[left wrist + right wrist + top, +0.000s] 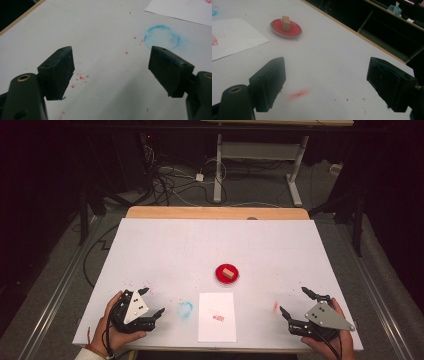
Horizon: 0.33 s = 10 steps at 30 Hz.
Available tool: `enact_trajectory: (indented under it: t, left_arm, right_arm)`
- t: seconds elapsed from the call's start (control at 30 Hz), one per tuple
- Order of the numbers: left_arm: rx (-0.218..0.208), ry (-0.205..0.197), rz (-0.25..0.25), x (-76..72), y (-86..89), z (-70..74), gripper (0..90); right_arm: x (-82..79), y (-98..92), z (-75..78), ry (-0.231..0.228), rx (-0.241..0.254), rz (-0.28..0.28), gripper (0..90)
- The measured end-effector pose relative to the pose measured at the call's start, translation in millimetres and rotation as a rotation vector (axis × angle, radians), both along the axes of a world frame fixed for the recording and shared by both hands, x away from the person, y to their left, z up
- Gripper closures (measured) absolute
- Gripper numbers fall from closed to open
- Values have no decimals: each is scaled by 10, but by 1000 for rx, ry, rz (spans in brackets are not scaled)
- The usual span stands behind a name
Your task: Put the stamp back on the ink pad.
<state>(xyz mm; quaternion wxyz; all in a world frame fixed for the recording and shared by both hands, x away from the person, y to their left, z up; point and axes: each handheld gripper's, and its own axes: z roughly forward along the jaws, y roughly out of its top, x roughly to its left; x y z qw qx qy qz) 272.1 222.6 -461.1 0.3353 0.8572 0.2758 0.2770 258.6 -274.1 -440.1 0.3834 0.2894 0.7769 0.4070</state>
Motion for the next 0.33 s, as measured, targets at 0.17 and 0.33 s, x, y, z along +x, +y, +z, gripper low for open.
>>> enact_trajectory:
  t: [0.17,0.33]
  left_arm:
    - [-3,3,5,7,18,1,204]
    - [0,6,6,3,7,-4,204]
  right_arm:
    - [27,21,-16,11,-3,5,160]
    - [30,21,-15,9,-2,0,160]
